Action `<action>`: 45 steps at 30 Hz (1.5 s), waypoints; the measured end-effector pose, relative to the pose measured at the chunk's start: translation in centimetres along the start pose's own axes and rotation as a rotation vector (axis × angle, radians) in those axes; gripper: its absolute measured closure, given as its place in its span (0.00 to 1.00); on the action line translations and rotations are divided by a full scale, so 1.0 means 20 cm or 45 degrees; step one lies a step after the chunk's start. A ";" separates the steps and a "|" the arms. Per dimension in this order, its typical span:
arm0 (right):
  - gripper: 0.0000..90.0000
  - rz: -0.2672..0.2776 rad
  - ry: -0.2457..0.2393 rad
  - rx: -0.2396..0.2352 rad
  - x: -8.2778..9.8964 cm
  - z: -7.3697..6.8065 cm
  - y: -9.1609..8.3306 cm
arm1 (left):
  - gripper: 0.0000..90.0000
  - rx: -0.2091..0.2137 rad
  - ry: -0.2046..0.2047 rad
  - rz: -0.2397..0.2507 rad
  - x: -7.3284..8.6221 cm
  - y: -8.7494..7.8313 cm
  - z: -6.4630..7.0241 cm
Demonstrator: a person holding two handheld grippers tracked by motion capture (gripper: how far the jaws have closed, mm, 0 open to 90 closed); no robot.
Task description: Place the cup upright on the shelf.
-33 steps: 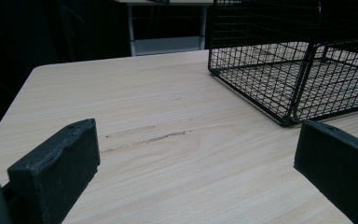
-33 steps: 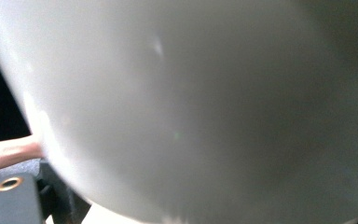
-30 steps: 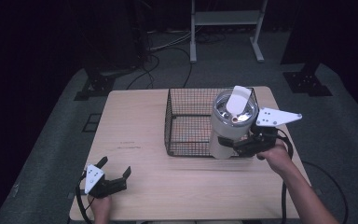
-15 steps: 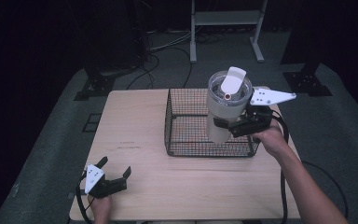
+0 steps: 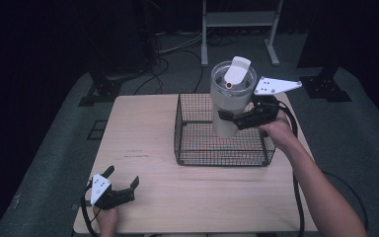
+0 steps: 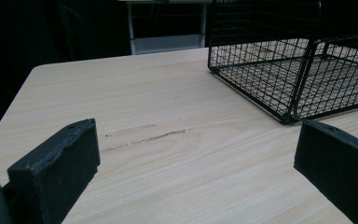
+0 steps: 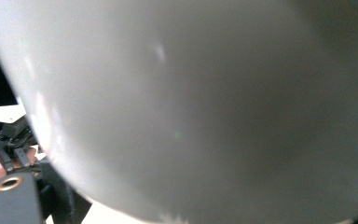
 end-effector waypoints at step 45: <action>0.10 -0.070 0.032 -0.083 0.18 0.16 0.53 | 0.00 -0.005 0.013 -0.010 0.00 0.00 0.00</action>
Point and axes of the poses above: each handheld gripper's, and its own axes: y roughly forward along the jaws, x roughly out of its underside, z roughly to its right, the point moved 9 cm from there along y, roughly forward along the jaws, and after that the axes turned 5 degrees about z, right-handed, at the moved point
